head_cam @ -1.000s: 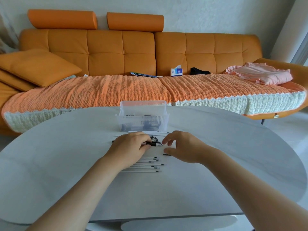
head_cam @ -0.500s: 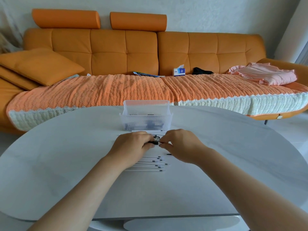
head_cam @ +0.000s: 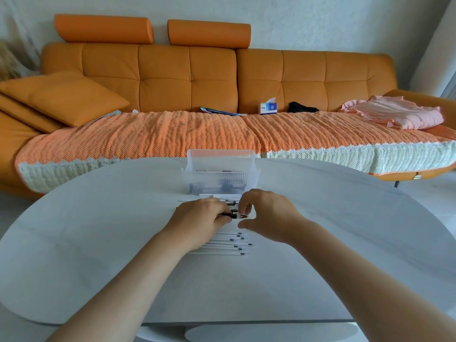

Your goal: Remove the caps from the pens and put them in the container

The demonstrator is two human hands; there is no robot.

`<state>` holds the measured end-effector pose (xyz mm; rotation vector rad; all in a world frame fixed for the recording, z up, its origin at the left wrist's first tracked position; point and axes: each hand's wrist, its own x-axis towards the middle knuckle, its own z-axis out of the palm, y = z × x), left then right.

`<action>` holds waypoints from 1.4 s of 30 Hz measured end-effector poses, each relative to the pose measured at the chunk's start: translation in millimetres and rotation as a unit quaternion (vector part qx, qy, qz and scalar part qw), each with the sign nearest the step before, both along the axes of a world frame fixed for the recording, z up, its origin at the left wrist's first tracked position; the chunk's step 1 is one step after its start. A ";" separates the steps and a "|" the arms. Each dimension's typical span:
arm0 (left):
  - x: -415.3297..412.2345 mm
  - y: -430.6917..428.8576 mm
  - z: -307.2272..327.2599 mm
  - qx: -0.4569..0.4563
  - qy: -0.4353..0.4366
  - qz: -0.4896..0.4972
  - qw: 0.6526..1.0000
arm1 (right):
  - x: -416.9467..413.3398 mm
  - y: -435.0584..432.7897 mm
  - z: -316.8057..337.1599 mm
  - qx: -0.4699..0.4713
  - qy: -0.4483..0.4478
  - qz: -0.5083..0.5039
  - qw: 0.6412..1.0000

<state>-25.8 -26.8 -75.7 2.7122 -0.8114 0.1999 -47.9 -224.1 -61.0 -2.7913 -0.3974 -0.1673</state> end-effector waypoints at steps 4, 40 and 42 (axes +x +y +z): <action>0.5 2.3 0.4 -0.009 0.003 0.007 1.000 | 0.2 -0.1 0.1 -0.004 0.024 0.014 1.000; 9.1 40.5 10.2 -0.065 -0.078 0.138 0.985 | 2.6 -23.4 -4.8 -0.001 0.044 -0.061 0.997; 3.8 27.7 8.5 -0.081 -0.091 0.066 0.990 | 1.6 -17.6 -5.0 0.013 0.034 -0.040 0.999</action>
